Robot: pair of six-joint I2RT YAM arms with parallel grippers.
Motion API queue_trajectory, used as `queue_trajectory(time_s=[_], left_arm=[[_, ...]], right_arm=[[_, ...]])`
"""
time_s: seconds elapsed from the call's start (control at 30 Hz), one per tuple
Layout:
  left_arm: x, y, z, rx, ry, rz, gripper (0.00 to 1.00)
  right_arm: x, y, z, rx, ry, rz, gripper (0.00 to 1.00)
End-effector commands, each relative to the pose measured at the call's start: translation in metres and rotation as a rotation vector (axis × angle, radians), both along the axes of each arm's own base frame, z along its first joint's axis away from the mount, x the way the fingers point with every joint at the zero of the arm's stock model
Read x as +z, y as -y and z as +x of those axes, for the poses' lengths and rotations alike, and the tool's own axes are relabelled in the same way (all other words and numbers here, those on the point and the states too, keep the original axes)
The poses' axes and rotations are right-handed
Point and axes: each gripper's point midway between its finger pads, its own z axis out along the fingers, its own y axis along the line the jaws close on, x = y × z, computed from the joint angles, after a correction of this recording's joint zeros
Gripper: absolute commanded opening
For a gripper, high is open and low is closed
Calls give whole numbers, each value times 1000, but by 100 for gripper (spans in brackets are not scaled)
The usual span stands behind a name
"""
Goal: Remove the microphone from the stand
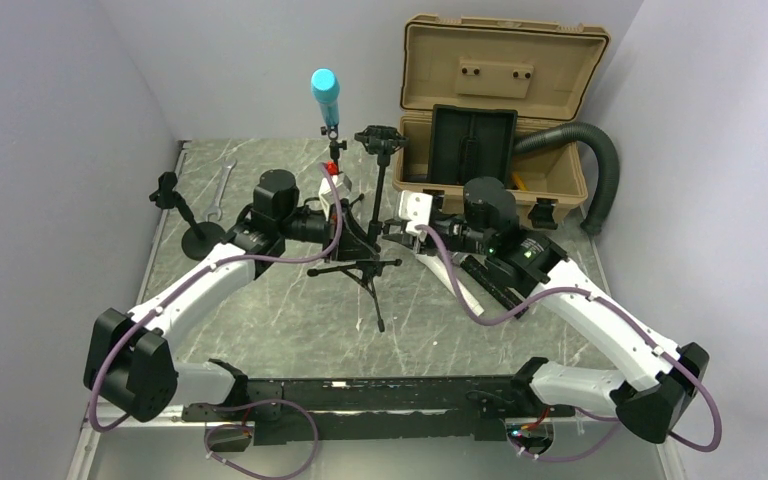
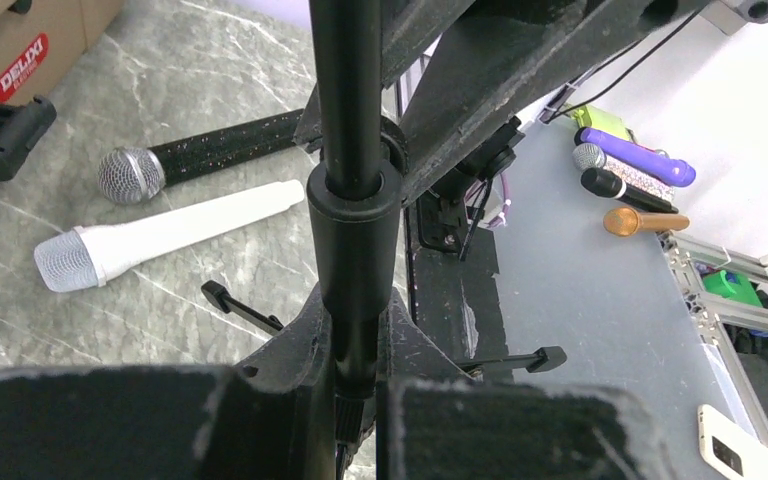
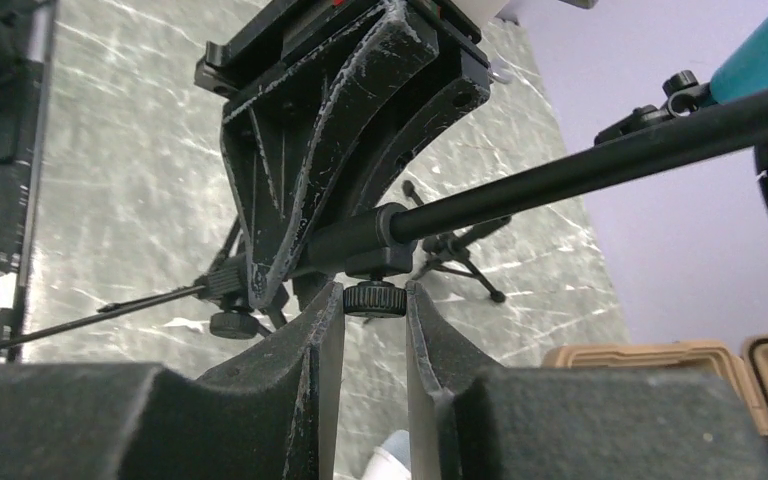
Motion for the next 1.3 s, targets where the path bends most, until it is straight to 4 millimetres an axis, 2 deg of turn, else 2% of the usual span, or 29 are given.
queue_trajectory(time_s=[0.0,0.23,0.33,0.43,0.67,0.8,0.87,1.0,1.27], left_arm=[[48,3,-15,-107,183,-117,0],[46,4,-13,-103,184,-110,0],[44,4,-12,-97,189,-106,0],[42,3,-11,-90,196,-99,0],[38,1,-9,-75,229,-77,0],[32,1,-10,-79,296,-53,0],[29,1,-12,-78,310,-39,0],[29,1,-12,-69,327,-29,0],[31,2,-12,-67,332,-31,0]], right_arm=[[-33,19,31,-162,83,-135,13],[-38,21,26,-165,67,-127,52],[-35,21,22,-154,52,-115,64],[-27,23,16,-132,32,-90,70],[0,25,-15,18,-73,6,72],[21,25,-21,66,-170,95,72],[26,22,-26,109,-244,135,71],[25,16,-32,183,-372,195,66],[17,7,-31,239,-483,233,53]])
